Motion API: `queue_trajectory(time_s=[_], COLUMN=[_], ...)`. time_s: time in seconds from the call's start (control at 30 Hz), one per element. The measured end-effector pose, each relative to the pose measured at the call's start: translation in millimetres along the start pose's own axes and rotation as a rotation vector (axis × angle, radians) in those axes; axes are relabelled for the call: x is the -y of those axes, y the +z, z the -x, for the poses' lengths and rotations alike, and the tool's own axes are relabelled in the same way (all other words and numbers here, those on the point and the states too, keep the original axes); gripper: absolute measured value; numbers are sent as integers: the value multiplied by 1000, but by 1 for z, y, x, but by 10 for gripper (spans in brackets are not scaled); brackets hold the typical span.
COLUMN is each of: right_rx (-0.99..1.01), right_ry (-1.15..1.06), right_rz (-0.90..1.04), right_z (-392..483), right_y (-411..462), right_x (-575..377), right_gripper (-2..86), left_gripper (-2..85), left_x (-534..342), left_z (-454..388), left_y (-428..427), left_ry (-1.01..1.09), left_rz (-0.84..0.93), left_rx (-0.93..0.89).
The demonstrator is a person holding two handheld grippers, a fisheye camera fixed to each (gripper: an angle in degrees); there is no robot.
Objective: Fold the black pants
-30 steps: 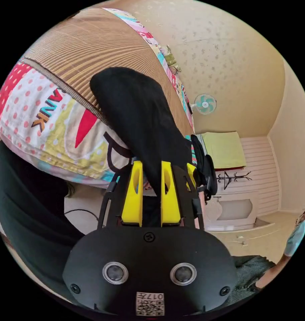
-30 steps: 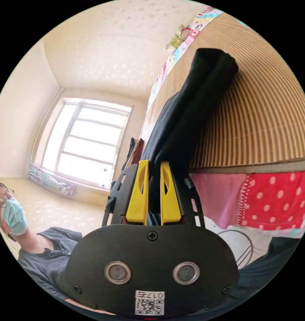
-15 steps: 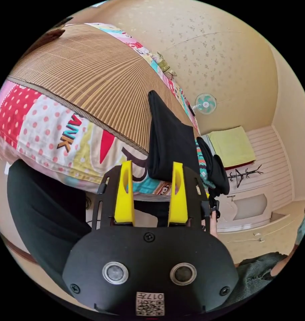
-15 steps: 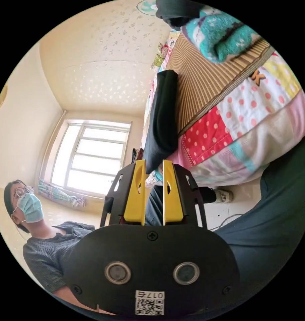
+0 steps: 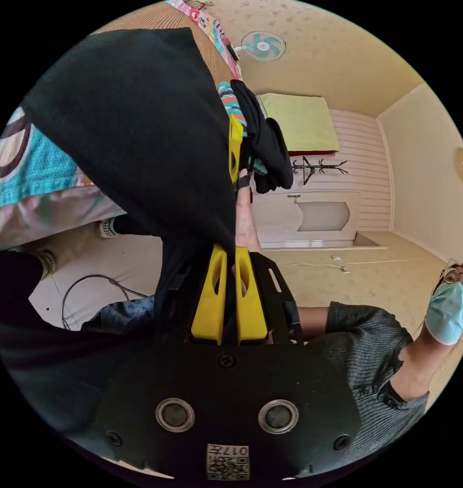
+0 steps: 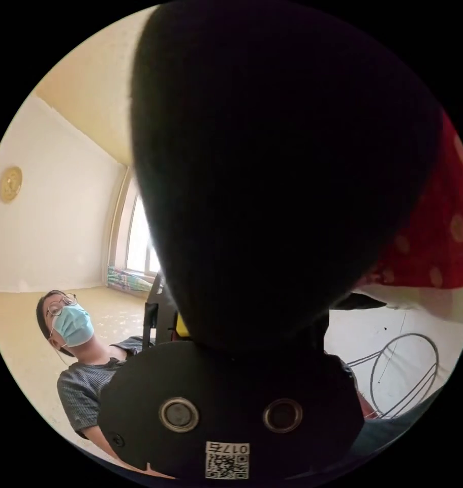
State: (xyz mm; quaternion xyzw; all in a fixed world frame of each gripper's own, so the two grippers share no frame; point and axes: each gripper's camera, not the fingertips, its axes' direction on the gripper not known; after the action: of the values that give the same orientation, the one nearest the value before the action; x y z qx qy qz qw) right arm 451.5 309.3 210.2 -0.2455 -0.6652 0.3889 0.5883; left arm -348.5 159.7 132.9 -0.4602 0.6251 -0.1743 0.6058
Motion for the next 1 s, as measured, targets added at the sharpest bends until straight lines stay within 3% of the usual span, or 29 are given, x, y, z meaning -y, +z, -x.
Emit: queue_trajectory(time_s=[0.23, 0.4, 0.53, 0.6, 0.7, 0.83, 0.93, 1.0], right_rx=[228, 116, 1, -122, -335, -427, -212, -285], right_ry=[-375, -713, -888, -850, -611, -58, -217, -223], right_rz=[-80, -142, -332, -440, -648, -925, -936, -919], right_z=[68, 192, 272, 285, 262, 137, 84, 89], right_y=[-4, -36, -72, -84, -103, -153, -162, -149], right_x=[19, 85, 112, 117, 117, 89, 58, 46], right_gripper=[88, 76, 84, 90, 98, 106, 109, 108], left_gripper=[51, 57, 63, 63, 63, 64, 66, 66], left_x=[-33, -37, -29, -24, -11, 10, 26, 34], left_z=[-45, -44, -31, -27, -25, -28, -33, -37], left_y=[-34, -32, -17, -8, 9, 37, 60, 73], left_ry=[234, 209, 138, 109, 90, 81, 78, 80], left_rz=[-53, -47, -47, -50, -55, -35, -16, -14], left_rx=[-105, -32, -88, -98, -126, -130, -139, -124])
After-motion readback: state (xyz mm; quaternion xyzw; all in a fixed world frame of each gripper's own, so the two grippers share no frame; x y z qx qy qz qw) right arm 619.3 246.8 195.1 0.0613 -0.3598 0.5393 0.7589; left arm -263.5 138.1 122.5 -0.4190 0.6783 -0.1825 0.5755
